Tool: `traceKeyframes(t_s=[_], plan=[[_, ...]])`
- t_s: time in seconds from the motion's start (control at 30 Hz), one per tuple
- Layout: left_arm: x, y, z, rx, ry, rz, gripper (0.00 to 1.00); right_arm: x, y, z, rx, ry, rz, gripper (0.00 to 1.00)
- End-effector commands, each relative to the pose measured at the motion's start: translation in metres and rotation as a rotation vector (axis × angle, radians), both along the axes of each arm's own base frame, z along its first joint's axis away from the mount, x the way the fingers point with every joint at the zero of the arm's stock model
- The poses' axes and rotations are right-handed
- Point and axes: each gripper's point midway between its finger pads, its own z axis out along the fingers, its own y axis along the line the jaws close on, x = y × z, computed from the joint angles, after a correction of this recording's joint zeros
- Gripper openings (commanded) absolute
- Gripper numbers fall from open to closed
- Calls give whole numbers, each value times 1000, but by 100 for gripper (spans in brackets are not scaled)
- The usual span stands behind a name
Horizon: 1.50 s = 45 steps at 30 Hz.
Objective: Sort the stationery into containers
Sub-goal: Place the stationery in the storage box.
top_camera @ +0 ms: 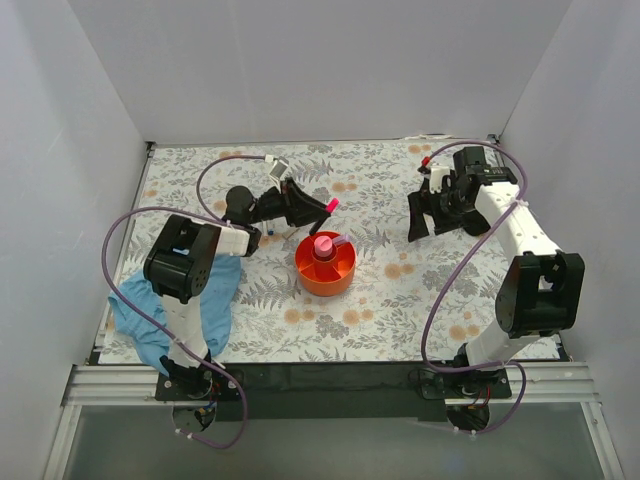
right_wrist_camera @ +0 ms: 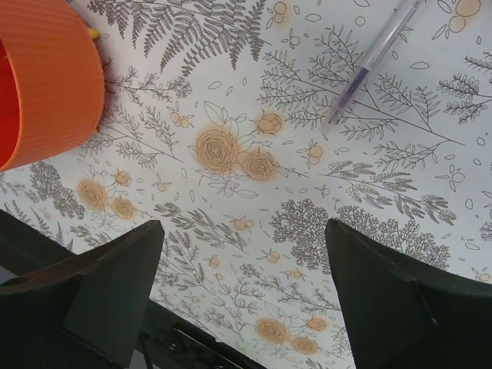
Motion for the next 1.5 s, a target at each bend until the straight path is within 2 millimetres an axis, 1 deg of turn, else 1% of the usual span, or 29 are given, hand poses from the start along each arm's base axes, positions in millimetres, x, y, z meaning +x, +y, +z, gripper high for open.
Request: traceKeyframes(t_s=[0.0, 0.2, 0.4, 0.63, 0.8, 0.87, 0.9, 1.0, 1.07, 1.13, 1.17, 1.2, 1.3, 1.33, 1.47], plan=[[1, -1, 19, -49, -80, 1, 0, 5, 3, 6, -18, -17, 20, 95], [6, -7, 7, -50, -58, -5, 0, 4, 8, 2, -25, -7, 36, 96], [3, -15, -2, -50, -46, -26, 0, 2, 13, -1, -32, 0, 54, 96], [3, -21, -17, -49, -31, -40, 0, 5, 15, -1, -42, -2, 61, 97], [3, -23, -22, -48, -32, -47, 0, 2, 15, -4, -48, 4, 67, 97], [1, -23, -24, -46, -31, -52, 4, 0, 15, -5, -47, 10, 69, 97], [1, -23, -23, -47, -35, -55, 11, -1, 15, -7, -47, 16, 71, 97], [0, -24, -21, -48, -48, -62, 26, 0, 17, -7, -45, 17, 75, 97], [0, -24, -18, -48, -54, -66, 30, 0, 18, -7, -47, 14, 79, 97], [-3, -23, -14, -47, -64, -74, 36, 2, 19, -6, -47, 13, 80, 98], [-4, -23, -14, -45, -66, -77, 38, 3, 20, -6, -48, 8, 82, 98], [-5, -23, -14, -44, -66, -78, 51, 3, 20, -6, -48, 8, 82, 98], [-9, -21, -11, -39, -72, -86, 52, 2, 22, -5, -47, 4, 92, 98], [-11, -21, -7, -42, -83, -89, 52, 2, 21, -5, -46, 4, 89, 98], [-11, -21, 0, -43, -94, -83, 53, 3, 21, -2, -54, -13, 88, 98]])
